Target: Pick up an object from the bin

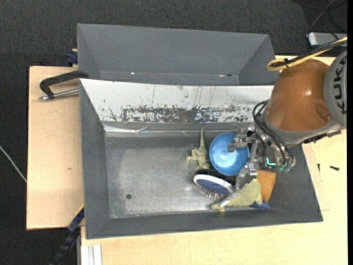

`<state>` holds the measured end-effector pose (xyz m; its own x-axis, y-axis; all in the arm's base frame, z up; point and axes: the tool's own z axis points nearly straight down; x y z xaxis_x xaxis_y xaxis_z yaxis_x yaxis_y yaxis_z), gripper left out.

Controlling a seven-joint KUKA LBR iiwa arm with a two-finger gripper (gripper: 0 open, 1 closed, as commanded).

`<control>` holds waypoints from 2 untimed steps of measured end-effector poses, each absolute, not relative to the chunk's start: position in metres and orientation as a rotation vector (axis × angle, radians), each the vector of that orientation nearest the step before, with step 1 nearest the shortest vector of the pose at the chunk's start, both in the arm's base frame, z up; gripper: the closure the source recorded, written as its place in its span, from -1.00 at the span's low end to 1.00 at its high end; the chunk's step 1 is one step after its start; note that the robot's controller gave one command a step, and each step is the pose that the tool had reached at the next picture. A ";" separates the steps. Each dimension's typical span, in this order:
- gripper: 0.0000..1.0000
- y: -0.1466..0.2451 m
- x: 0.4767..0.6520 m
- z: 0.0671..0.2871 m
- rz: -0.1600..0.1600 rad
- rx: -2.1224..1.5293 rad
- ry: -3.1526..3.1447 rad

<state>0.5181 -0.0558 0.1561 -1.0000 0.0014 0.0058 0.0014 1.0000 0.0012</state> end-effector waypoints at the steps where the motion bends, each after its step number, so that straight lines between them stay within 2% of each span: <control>1: -1.00 -0.068 0.504 0.072 -0.003 -0.071 -3.144; 2: -1.00 -0.049 0.527 0.073 0.003 -0.099 -3.144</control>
Offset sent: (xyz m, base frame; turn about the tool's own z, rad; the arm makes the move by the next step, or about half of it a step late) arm -0.0165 -0.0126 -0.0861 0.0417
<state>0.5267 -0.0488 0.0728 -0.9980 0.0628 -0.0036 0.0628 0.9980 -0.0019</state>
